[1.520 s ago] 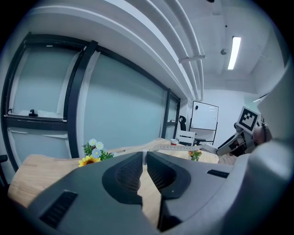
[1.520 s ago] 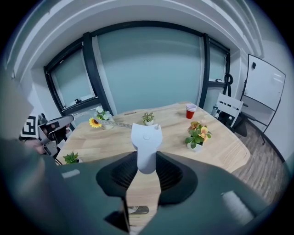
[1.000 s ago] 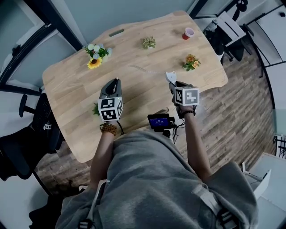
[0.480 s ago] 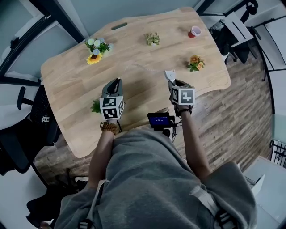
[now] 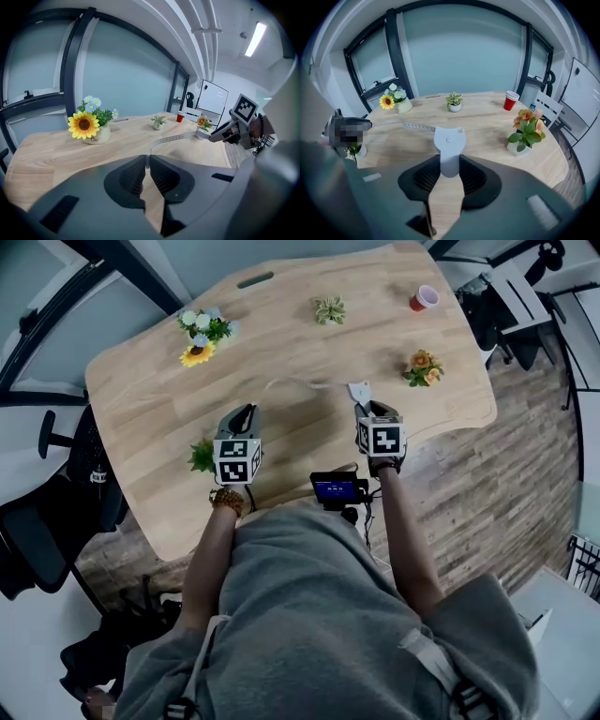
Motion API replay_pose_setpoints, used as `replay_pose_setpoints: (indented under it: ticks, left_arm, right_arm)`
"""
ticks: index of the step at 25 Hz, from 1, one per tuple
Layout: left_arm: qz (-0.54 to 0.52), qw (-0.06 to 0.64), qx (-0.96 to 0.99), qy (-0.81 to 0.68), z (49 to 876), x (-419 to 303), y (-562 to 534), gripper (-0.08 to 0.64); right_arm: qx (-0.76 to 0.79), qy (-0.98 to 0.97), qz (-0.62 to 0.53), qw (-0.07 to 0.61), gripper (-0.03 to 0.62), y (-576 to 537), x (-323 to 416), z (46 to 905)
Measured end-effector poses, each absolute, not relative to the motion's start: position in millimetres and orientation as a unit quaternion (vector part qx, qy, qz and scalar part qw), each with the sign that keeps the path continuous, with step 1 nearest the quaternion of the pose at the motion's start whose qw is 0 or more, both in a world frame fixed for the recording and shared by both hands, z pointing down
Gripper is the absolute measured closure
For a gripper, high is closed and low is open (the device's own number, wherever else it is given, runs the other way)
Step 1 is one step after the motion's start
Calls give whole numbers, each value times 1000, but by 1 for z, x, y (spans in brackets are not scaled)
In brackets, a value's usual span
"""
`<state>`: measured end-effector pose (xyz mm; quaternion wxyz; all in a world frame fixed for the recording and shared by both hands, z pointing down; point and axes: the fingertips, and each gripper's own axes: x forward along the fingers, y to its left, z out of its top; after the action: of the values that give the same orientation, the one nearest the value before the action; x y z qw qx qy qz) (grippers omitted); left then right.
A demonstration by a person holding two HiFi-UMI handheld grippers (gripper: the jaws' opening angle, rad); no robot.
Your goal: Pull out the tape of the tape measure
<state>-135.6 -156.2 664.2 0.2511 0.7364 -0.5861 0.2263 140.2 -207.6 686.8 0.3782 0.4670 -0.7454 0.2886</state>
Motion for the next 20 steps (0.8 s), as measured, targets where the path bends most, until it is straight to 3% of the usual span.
replay_pose_setpoints:
  ticks: [20]
  left_arm:
    - [276,310,720,-557,729,-113,-151,522]
  right_arm:
    - [448,-745,286,403,459,-224,148,749]
